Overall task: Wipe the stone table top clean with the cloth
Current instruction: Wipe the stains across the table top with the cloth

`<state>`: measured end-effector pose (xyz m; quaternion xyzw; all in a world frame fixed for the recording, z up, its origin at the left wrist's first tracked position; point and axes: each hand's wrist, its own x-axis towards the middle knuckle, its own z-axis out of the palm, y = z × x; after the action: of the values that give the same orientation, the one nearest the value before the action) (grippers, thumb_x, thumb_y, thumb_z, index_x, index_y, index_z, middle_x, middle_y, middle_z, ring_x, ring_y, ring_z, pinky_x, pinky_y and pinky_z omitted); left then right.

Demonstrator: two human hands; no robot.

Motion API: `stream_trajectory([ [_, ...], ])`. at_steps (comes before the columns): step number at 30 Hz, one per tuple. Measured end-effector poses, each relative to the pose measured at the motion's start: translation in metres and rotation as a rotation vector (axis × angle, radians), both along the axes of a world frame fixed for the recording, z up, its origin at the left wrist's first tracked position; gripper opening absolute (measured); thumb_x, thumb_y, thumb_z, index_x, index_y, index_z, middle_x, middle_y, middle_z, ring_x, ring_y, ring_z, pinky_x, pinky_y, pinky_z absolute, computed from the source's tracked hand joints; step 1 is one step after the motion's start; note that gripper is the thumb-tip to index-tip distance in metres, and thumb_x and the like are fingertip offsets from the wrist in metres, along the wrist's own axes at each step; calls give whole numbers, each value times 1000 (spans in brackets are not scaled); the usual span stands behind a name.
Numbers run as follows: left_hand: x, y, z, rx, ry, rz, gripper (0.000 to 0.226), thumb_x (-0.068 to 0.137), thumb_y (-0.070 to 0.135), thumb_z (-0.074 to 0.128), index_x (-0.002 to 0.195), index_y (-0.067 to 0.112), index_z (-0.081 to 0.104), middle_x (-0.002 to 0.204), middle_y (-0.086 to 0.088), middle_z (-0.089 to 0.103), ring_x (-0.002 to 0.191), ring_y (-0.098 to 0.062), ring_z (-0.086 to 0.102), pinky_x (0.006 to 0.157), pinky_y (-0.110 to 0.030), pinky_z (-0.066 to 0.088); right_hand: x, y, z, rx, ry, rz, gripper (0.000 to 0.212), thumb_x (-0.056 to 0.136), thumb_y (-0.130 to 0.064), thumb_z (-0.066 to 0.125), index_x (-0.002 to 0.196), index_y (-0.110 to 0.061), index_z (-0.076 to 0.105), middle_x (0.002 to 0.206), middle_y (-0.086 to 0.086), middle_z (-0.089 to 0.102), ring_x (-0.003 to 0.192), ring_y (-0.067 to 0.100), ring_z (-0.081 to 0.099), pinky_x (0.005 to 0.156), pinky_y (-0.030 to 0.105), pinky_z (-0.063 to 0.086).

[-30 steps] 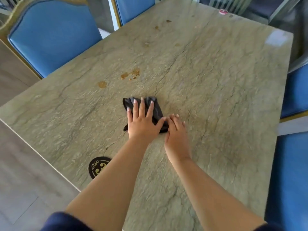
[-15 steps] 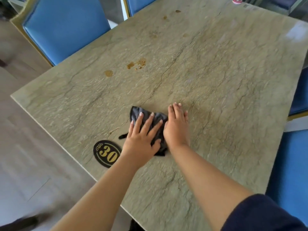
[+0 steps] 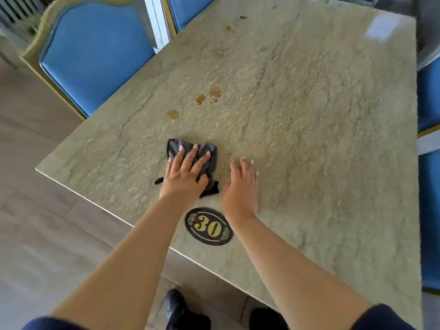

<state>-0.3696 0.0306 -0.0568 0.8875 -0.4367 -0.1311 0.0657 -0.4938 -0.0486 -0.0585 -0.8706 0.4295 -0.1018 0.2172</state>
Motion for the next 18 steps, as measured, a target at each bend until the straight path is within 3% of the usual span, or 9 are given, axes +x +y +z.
stream_trajectory([
  [3, -6, 66, -4, -135, -22, -194, 58, 88, 43, 34, 147, 44, 31, 158, 10, 25, 149, -19, 14, 120, -46, 16, 17, 25, -4, -27, -17, -174, 52, 98, -15, 34, 150, -14, 27, 160, 6, 13, 148, 22, 2, 120, 38, -1],
  [6, 26, 114, -8, -74, -18, -275, 58, 88, 48, 33, 146, 49, 28, 158, 17, 20, 149, -12, 11, 120, -44, 13, 24, 44, -10, -101, 67, -176, 52, 101, -23, 25, 152, -13, 18, 161, 6, 7, 148, 23, -1, 120, 39, 0],
  [10, 79, 90, -4, -29, -19, -94, 62, 90, 52, 31, 147, 53, 8, 161, 17, 4, 149, -13, -4, 121, -44, 1, 26, 45, -12, -109, 155, -161, 53, 103, -27, 14, 153, -10, 10, 161, 8, 1, 148, 24, -9, 120, 41, -4],
  [13, 75, 63, -2, -9, -24, 50, 64, 93, 50, 33, 150, 47, 4, 162, 13, -2, 149, -17, -11, 120, -45, -7, 31, 44, -13, -110, 188, -148, 52, 103, -25, 14, 152, -9, 9, 161, 10, -1, 147, 24, -12, 120, 44, -5],
  [18, -7, 98, -7, -31, -62, -200, 66, 88, 55, 22, 151, 45, 4, 163, 11, -2, 149, -19, -13, 120, -46, -5, 32, 45, -9, -114, 233, -149, 53, 102, -23, 20, 152, -9, 13, 161, 13, 4, 147, 31, -6, 119, 49, -1],
])
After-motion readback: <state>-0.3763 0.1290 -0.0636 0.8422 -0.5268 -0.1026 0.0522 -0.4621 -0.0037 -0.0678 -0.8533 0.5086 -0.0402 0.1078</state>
